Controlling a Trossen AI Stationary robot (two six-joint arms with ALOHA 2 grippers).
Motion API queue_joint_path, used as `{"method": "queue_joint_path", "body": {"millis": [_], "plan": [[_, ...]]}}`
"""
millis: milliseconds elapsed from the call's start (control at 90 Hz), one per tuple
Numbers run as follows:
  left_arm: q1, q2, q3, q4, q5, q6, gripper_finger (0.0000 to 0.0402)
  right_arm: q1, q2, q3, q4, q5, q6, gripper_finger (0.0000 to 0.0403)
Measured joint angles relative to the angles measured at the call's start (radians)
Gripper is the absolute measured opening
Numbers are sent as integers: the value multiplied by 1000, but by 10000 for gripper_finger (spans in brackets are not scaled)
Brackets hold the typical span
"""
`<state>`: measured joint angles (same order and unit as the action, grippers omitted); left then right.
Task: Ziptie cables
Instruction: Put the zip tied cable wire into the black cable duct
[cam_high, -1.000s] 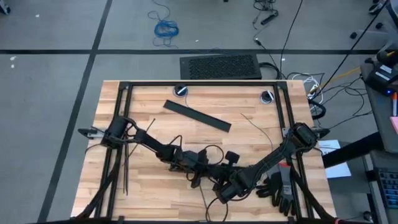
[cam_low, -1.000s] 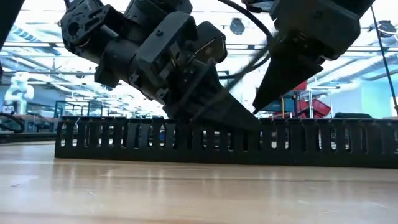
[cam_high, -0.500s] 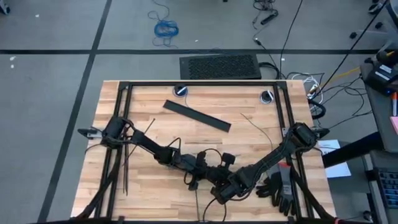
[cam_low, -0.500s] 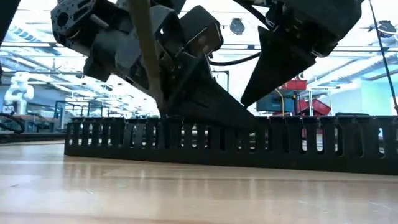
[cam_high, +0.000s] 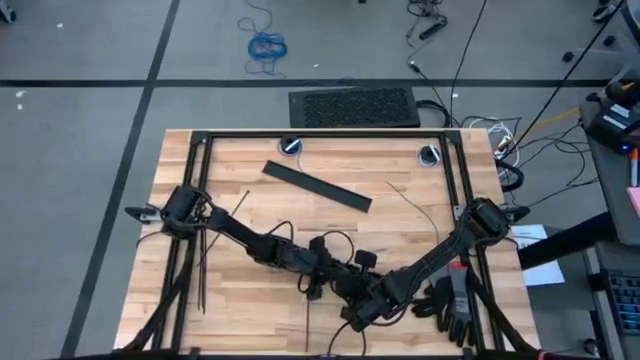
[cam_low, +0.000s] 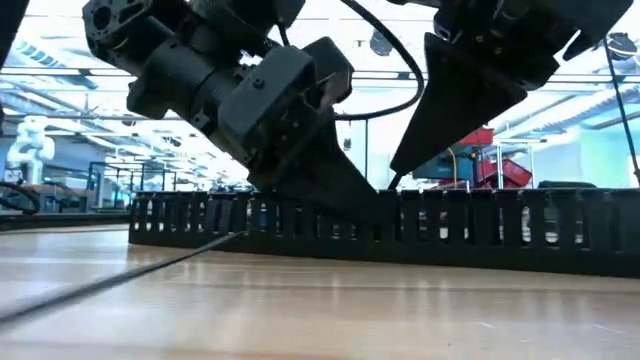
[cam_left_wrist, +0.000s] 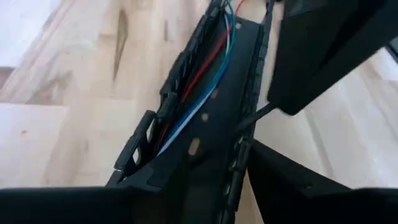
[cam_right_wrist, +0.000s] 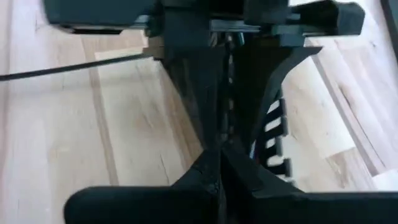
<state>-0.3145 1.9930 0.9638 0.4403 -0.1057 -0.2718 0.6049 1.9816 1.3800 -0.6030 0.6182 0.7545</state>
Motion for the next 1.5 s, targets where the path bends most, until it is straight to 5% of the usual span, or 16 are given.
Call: {"method": "queue_joint_path", "body": {"millis": [233, 622, 1222, 1500], "plan": [[-6, -6, 0, -8, -6, 6, 150, -1, 0, 0, -2, 1, -4, 0], [-51, -35, -3, -3, -6, -1, 16, -3, -2, 0, -1, 8, -8, 0], [-70, -78, 1, -11, -18, 103, 101, -3, -1, 1, -2, 0, -8, 0], [-75, -122, 0, -253, -1, 77, 102, -3, -1, 1, -4, 2, -7, 0]]}}
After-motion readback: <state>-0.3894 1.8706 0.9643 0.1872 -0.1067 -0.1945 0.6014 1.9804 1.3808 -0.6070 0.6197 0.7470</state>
